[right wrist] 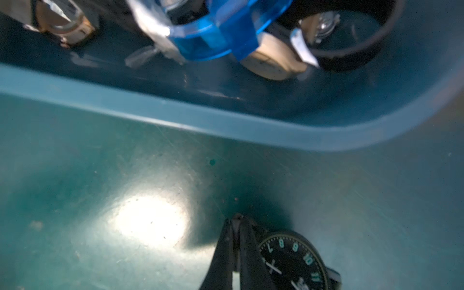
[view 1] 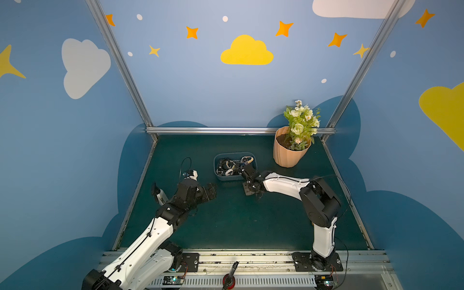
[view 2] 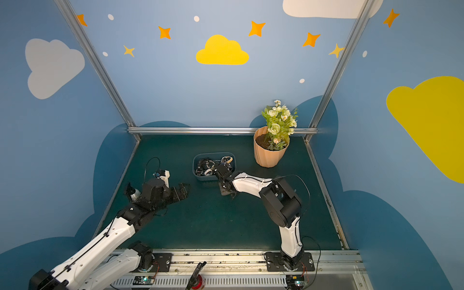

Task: Put the watch into the storage box
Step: Pick up the watch at the center of the board, then place the watch in the storage box.

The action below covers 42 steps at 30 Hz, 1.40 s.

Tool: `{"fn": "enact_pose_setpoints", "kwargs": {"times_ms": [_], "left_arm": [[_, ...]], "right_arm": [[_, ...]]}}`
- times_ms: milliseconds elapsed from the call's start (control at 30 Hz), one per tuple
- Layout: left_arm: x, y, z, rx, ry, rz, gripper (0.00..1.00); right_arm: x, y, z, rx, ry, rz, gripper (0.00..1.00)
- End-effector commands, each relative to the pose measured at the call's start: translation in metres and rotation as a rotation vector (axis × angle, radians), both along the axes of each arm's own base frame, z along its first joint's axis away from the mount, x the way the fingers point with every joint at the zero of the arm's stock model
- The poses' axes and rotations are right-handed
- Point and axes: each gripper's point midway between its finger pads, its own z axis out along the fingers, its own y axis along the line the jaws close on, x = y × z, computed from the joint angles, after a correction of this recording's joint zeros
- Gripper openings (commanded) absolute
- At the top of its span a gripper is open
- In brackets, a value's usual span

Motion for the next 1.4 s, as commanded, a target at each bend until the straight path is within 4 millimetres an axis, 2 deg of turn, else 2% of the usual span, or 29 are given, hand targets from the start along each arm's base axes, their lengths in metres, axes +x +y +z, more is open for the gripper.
{"fn": "enact_pose_setpoints", "kwargs": {"times_ms": [0,200,333,467,567,767,1133,1367], "left_arm": [[0.0,0.001,0.001,0.003,-0.006,0.0,1.0],[0.0,-0.002,-0.004,-0.011,0.014,-0.004,1.0],[0.002,-0.004,-0.006,-0.02,0.017,-0.007,1.0],[-0.001,-0.004,-0.008,-0.022,0.045,-0.007,1.0],[-0.002,-0.004,-0.014,-0.026,0.048,-0.005,1.0],[-0.003,-0.008,-0.01,-0.062,0.049,-0.009,1.0],[-0.006,-0.004,-0.008,-0.063,0.039,0.007,1.0],[-0.005,-0.005,-0.012,-0.063,0.04,0.004,1.0]], "right_arm": [[-0.001,-0.009,0.028,0.009,-0.049,-0.001,0.0],[-0.003,-0.014,0.091,0.098,-0.155,0.009,0.0],[0.002,-0.011,0.147,0.179,-0.266,0.021,0.0],[0.013,0.0,0.2,0.245,-0.376,0.065,0.0],[0.03,0.01,0.218,0.269,-0.435,0.08,0.0],[0.066,0.033,0.22,0.272,-0.437,0.091,0.0],[0.132,0.061,0.175,0.202,-0.43,0.074,0.0],[0.155,0.078,0.144,0.205,-0.388,0.109,0.0]]}}
